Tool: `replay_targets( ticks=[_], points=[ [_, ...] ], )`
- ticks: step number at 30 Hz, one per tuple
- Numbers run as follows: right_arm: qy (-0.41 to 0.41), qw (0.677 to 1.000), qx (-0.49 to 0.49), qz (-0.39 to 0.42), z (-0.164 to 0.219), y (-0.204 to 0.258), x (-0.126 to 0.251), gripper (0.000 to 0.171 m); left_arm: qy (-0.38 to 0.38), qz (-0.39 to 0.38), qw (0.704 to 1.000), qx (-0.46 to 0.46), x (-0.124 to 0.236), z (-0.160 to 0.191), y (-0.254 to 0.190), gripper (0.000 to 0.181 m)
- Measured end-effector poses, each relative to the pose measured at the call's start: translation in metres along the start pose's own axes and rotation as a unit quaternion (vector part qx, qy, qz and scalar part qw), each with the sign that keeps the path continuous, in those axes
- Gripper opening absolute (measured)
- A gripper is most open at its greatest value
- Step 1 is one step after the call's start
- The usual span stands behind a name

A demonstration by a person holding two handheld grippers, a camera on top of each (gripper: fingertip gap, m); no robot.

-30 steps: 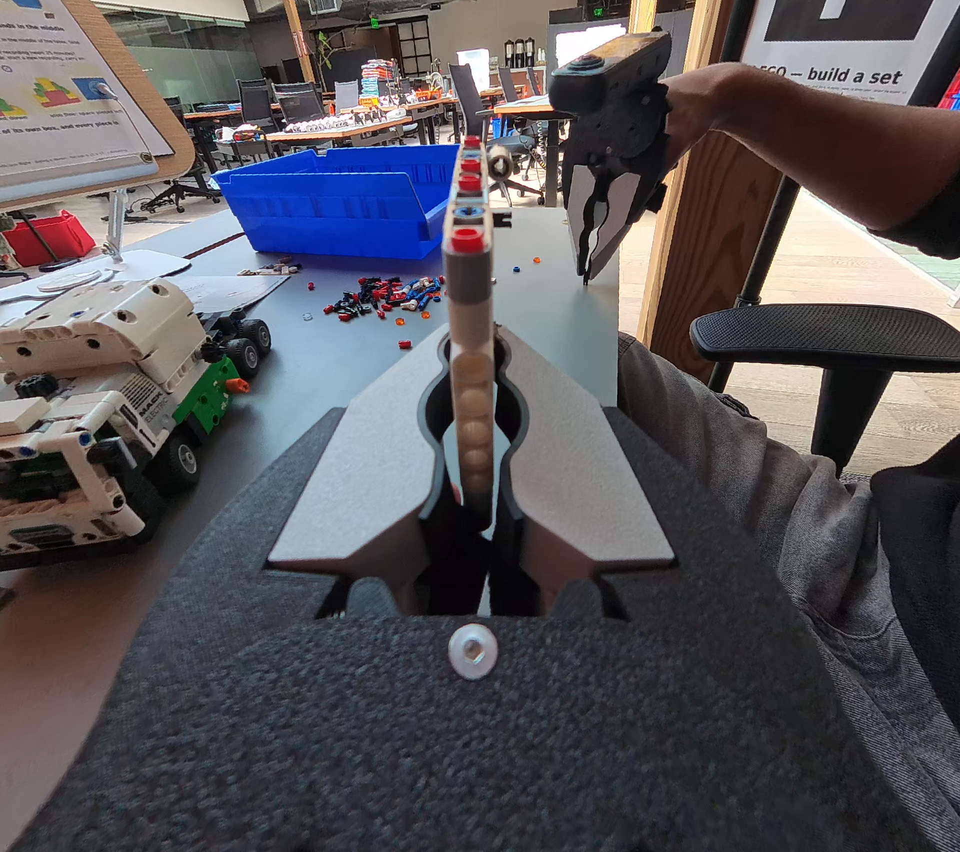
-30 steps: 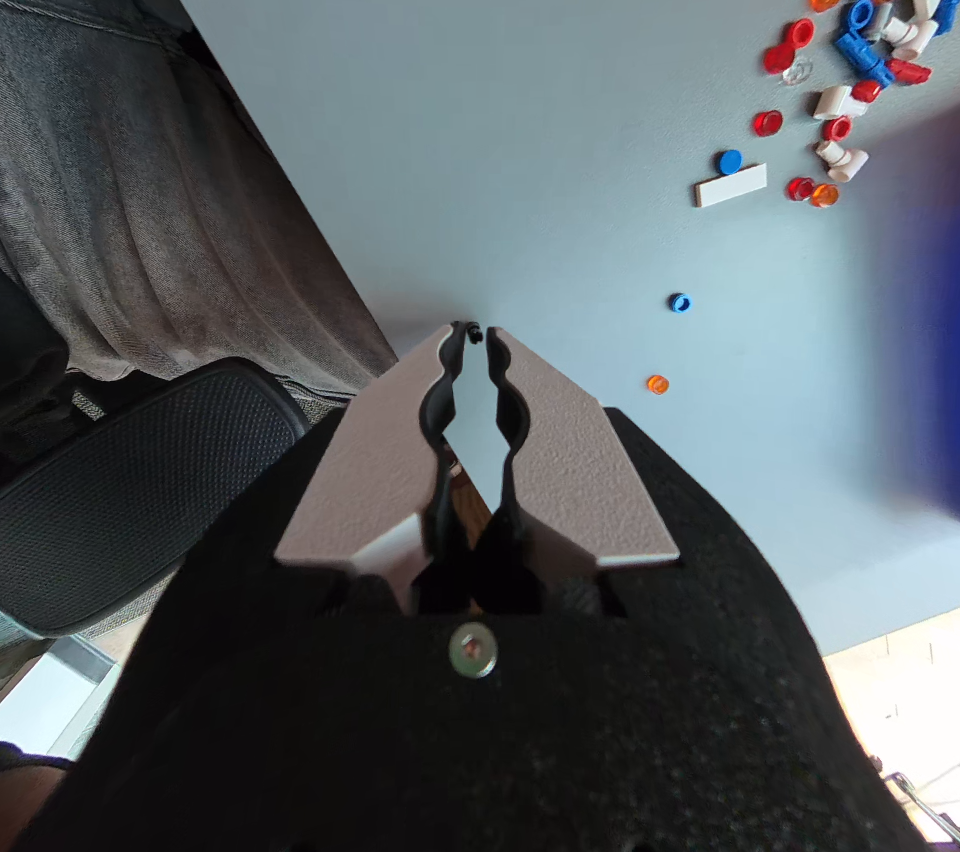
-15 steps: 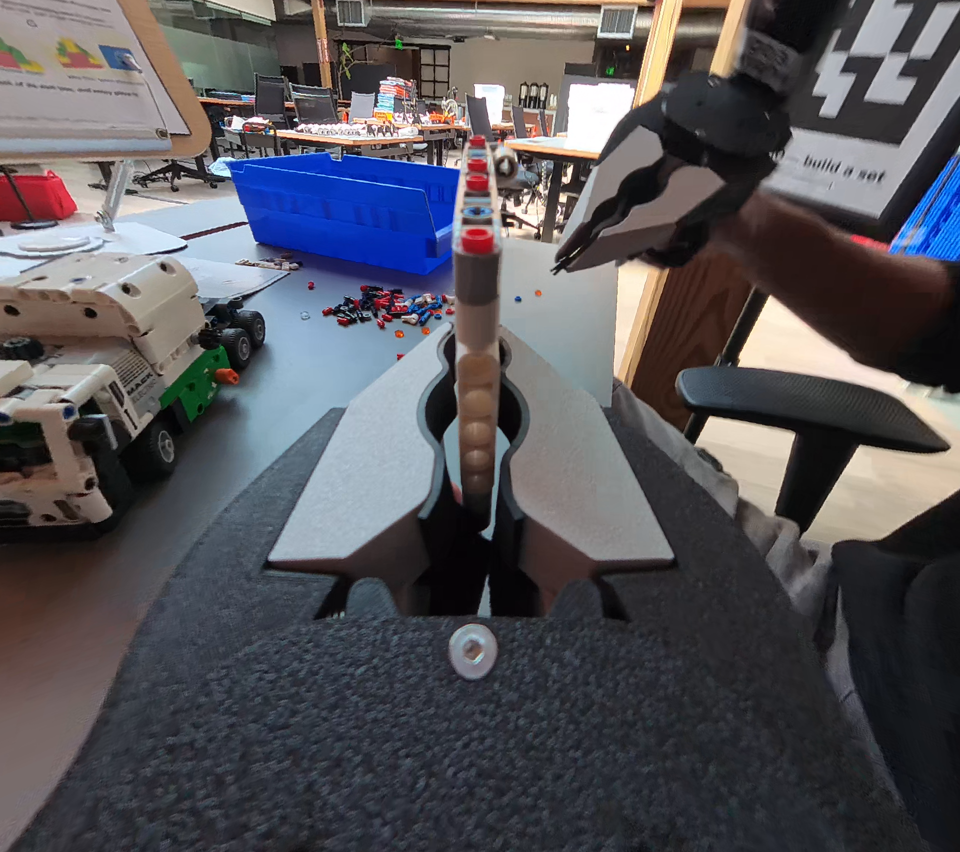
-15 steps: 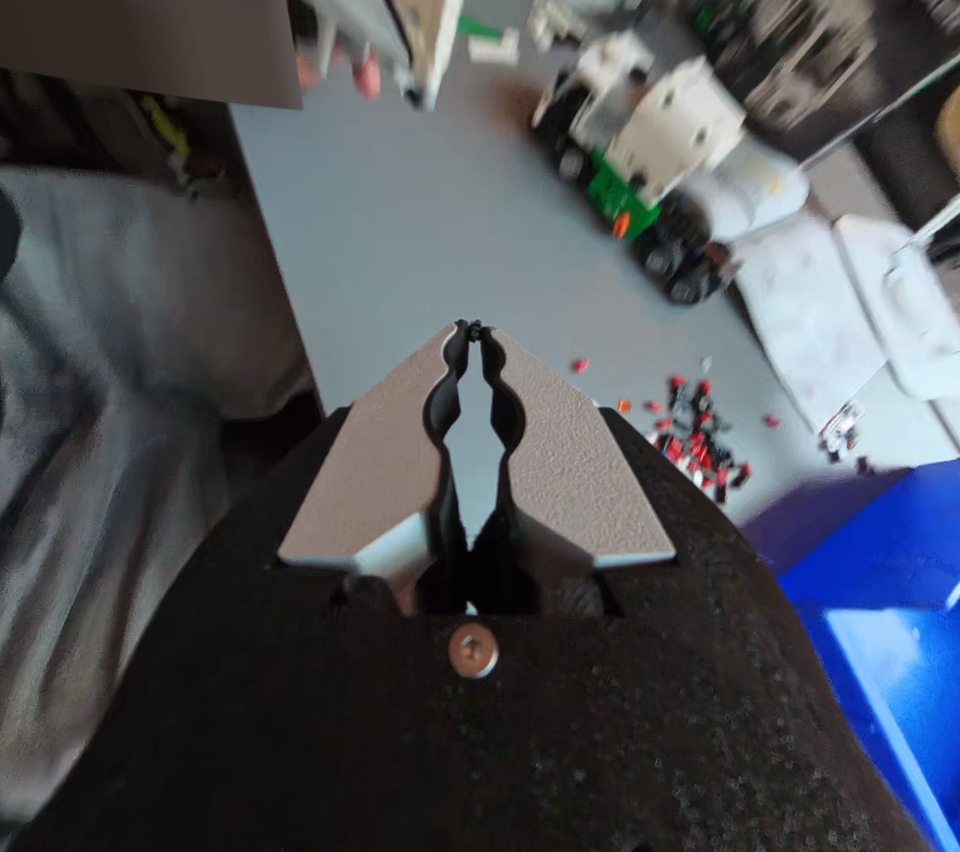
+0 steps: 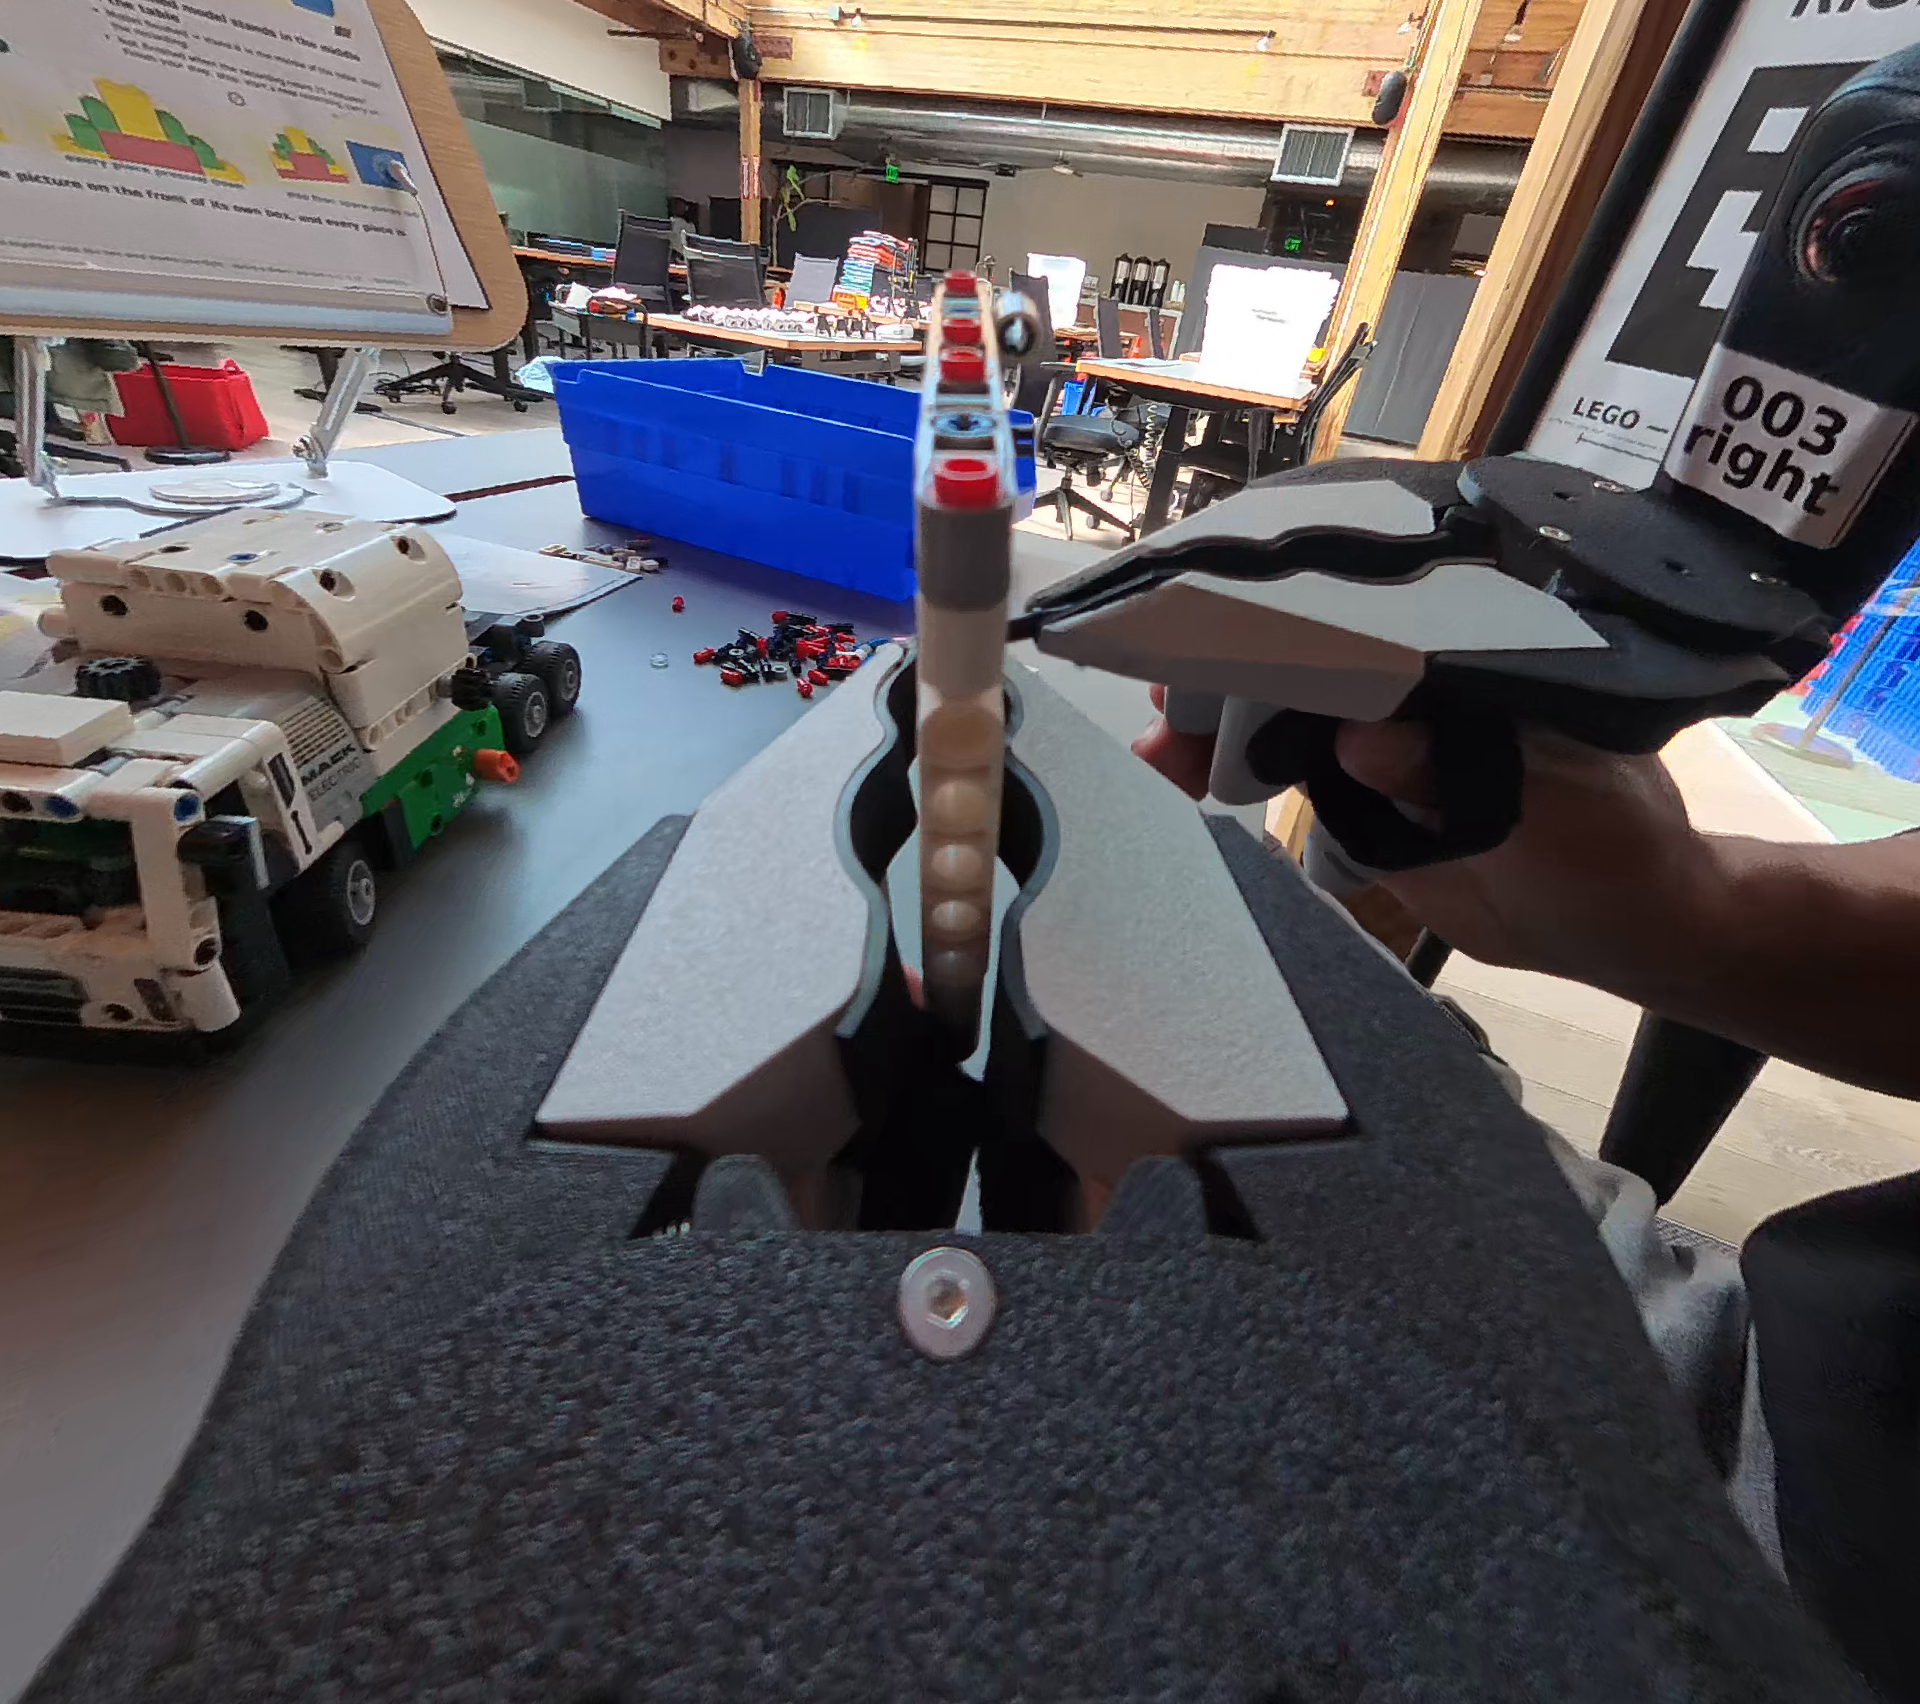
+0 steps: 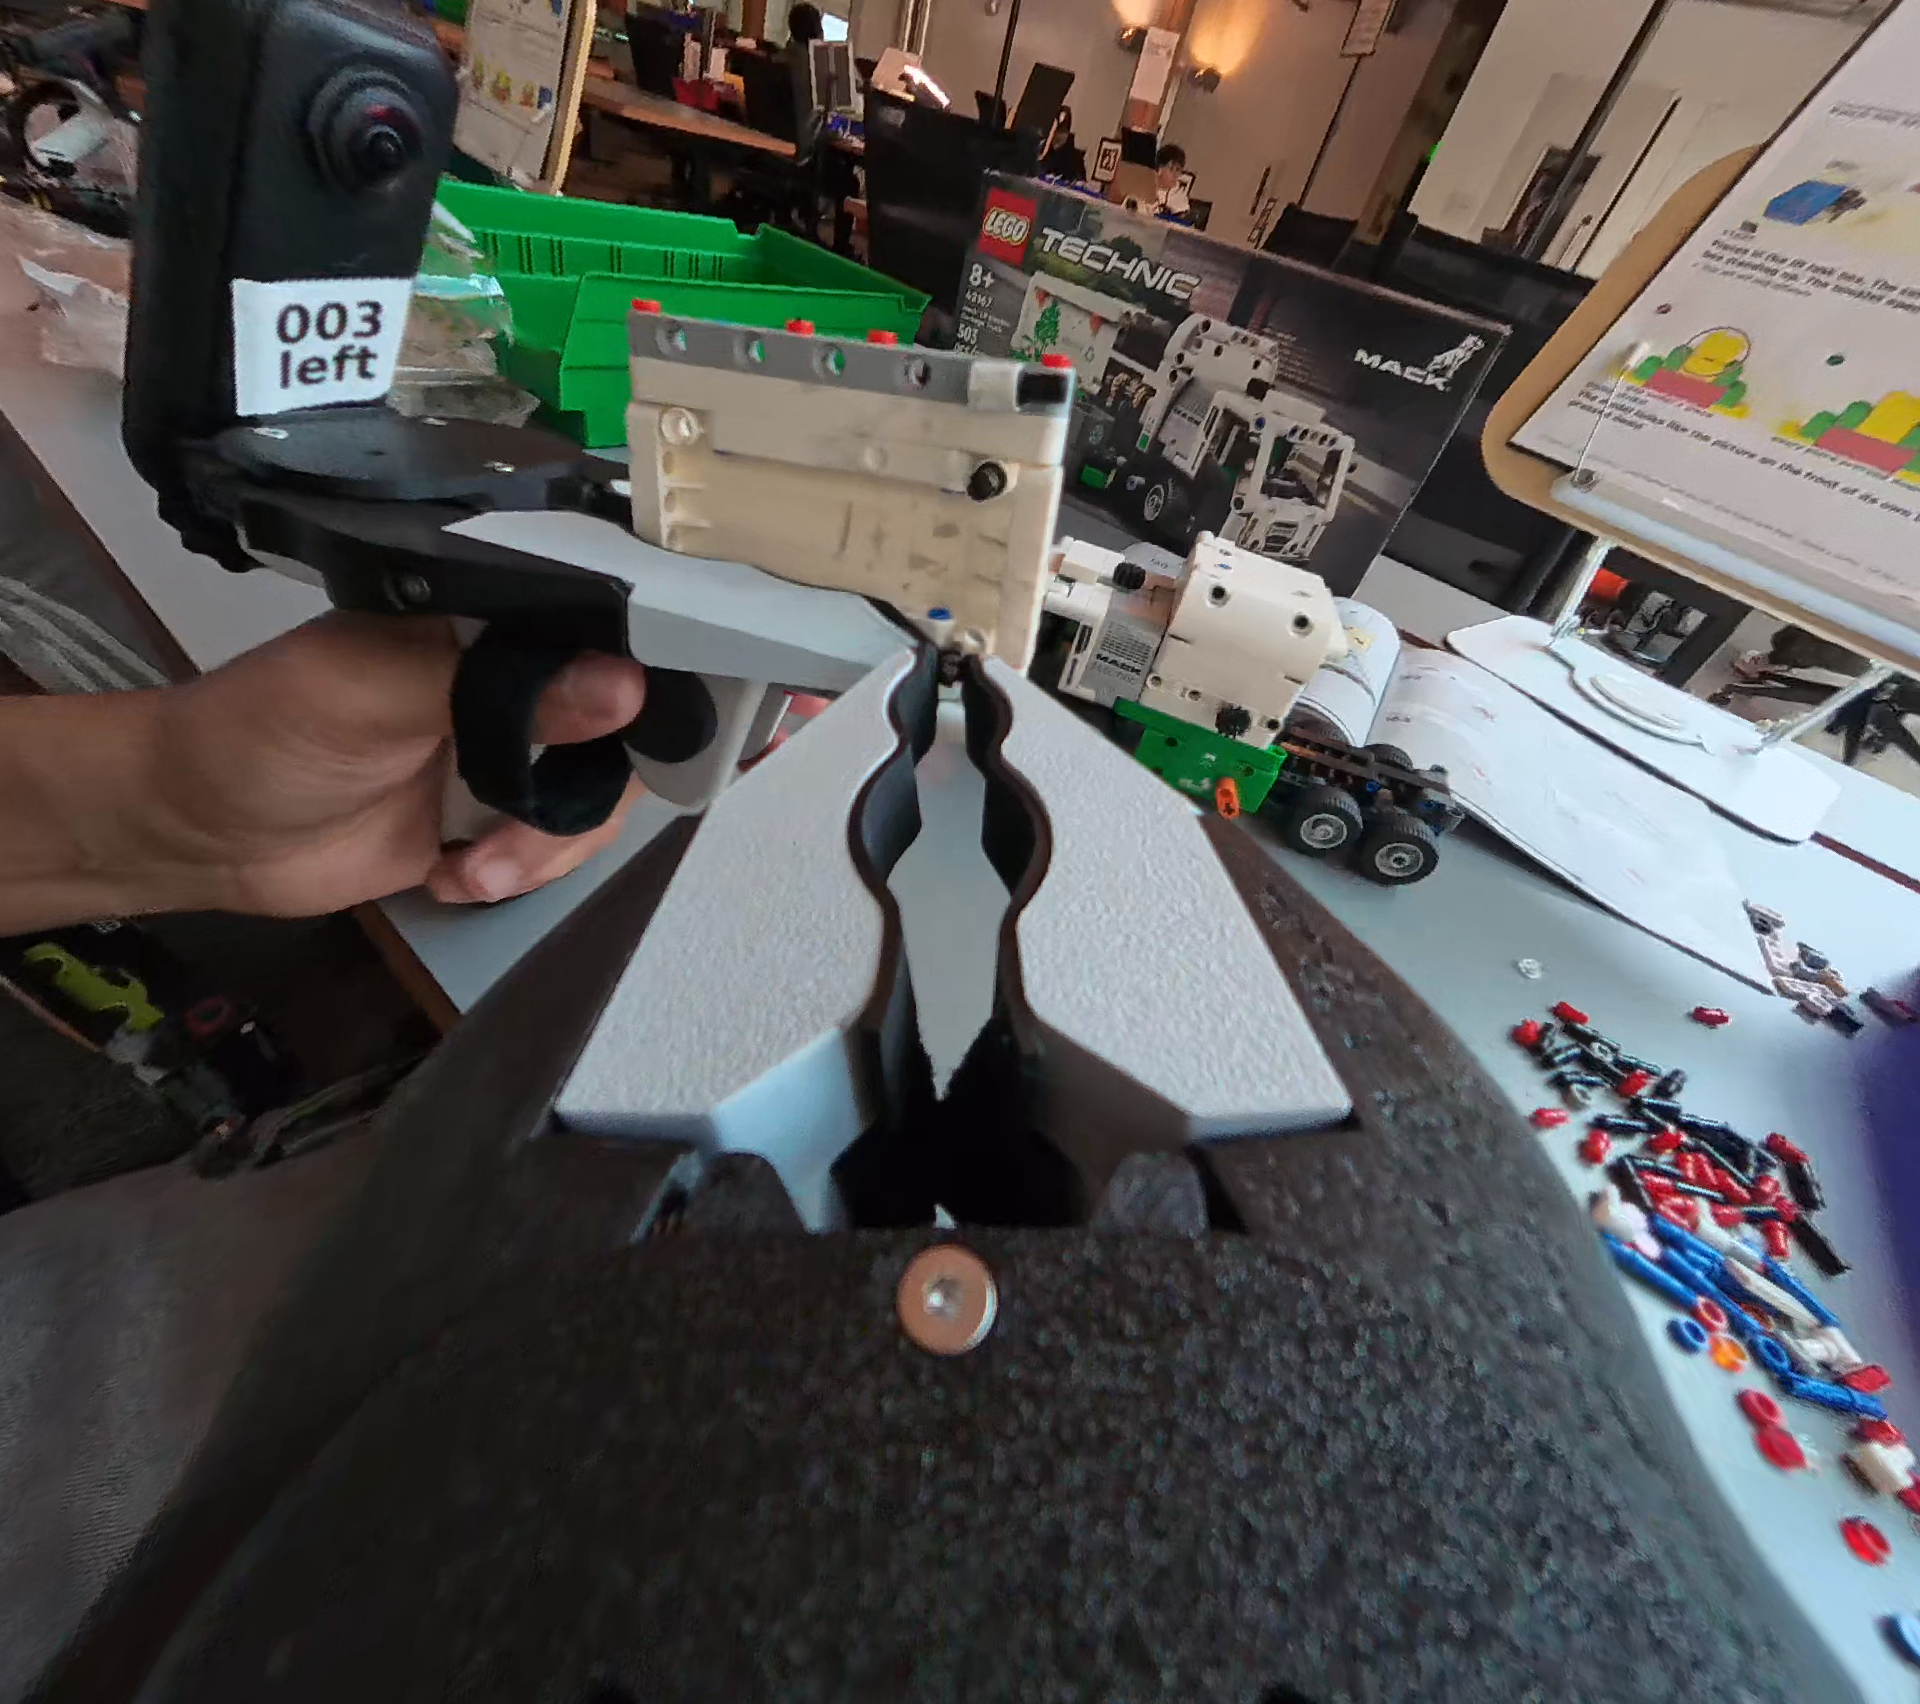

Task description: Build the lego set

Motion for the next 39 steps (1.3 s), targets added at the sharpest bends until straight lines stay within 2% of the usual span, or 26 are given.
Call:
replay_targets(
  ticks=[6, 13, 20, 30, 34, 39],
  points=[
    [0.015, 0.999, -0.026, 0.016, 0.0013, 0.0013, -0.0061, 0.004, 0.003, -0.002, 1.000, 0.009, -0.0009, 0.0004, 0.0021, 0.006],
    [-0.004, 0.998, -0.039, 0.042, 0.0036, 0.0028, -0.0034, 0.003, 0.013, -0.035, 0.999, -0.038, -0.0041, 0.0012, -0.0036, 0.006],
    [-0.011, 0.997, -0.051, 0.050, 0.0072, 0.0029, -0.0048, 0.003, 0.016, -0.042, 0.998, -0.041, -0.0048, 0.0014, -0.0038, 0.005],
    [-0.001, 0.997, -0.074, 0.037, 0.0041, 0.0020, -0.0071, 0.003, 0.026, -0.060, 0.994, -0.087, -0.0041, 0.0022, -0.0074, 0.006],
    [0.003, 0.995, -0.095, 0.032, 0.0066, 0.0016, -0.0075, 0.003, 0.013, -0.041, 0.997, -0.059, -0.0045, 0.0016, -0.0072, 0.007],
    [0.008, 0.993, -0.119, 0.019, 0.0097, -0.0026, -0.0100, 0.003, 0.021, -0.054, 0.997, -0.060, -0.0069, 0.0024, -0.0061, 0.007]
  ],
)
Point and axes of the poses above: each gripper's, where its closed fingertips meet, x back along the fingers, z out of its underside, y = z × x across the jaws, the point moved 9 cm from there along x, back along the fingers, and after that the axes turned 13 degrees about z, right-handed, at the moved point
